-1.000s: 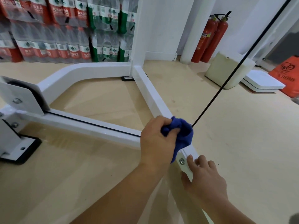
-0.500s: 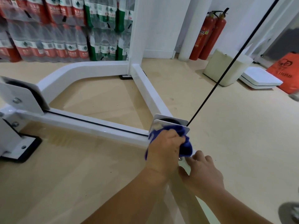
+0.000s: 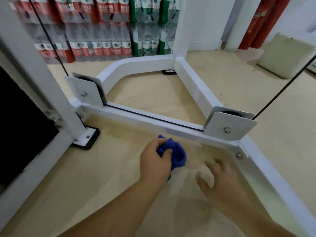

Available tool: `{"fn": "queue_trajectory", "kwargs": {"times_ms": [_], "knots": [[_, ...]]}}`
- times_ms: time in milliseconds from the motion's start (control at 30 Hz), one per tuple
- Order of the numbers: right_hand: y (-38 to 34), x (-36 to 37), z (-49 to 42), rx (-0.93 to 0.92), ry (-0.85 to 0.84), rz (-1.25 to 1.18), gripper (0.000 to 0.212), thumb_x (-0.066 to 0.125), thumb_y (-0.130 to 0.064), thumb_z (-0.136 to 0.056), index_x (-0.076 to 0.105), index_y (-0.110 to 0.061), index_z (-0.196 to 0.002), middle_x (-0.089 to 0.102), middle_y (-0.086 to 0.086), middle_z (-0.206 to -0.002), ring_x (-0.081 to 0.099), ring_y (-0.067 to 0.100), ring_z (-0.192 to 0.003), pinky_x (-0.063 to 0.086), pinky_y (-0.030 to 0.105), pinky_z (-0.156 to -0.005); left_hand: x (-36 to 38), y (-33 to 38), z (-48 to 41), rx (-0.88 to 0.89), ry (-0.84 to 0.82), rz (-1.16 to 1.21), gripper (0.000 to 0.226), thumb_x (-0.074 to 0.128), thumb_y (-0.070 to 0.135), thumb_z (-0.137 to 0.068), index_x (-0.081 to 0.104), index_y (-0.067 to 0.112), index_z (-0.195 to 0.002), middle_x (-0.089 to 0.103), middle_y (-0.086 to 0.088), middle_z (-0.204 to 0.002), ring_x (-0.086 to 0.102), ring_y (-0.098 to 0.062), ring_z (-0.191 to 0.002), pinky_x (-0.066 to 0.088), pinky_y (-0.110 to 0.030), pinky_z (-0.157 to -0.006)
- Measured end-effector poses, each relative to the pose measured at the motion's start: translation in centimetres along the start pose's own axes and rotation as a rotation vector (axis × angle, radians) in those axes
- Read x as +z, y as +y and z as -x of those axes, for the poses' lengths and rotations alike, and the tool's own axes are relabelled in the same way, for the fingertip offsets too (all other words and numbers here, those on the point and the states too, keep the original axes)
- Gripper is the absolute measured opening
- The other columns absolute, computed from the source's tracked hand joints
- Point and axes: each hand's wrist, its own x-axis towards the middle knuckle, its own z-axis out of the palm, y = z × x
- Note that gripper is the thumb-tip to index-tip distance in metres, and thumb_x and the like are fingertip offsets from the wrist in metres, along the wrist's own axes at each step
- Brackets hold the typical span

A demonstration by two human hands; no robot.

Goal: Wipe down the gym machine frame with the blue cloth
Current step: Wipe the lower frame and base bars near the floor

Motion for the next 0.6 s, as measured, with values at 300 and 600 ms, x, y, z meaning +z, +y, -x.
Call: {"fn": "queue_trajectory", "kwargs": {"times_ms": [300,600], "knots": [[-8.6,5.7,-6.2,0.185,-0.233,0.010,0.117,0.069,-0.086,-0.052,0.013,-0.056,-0.150,0.004,-0.005,-0.158,0.006,0.037,-0.147,0.038,0.068,-0.104,-6.7,-1.5,-9.1,-0.046,0.203,-0.031,0.020,0.070,0.014,-0.092,0.068,0.030,-0.105,0.069,0.012,-0.104,0.063,-0.001,-0.092,0.055,-0.021,-0.084],[-8.8,5.1,-6.5,0.201,-0.253,0.022,0.122,0.069,-0.090,-0.051,0.005,-0.057,-0.150,-0.004,-0.006,-0.156,0.004,0.033,-0.144,0.040,0.064,-0.103,-4.0,-1.2,-10.2,-0.157,0.295,0.158,0.046,0.087,0.023,-0.078,0.054,0.035,-0.109,0.060,0.013,-0.111,0.065,-0.008,-0.100,0.056,-0.026,-0.088]]}}
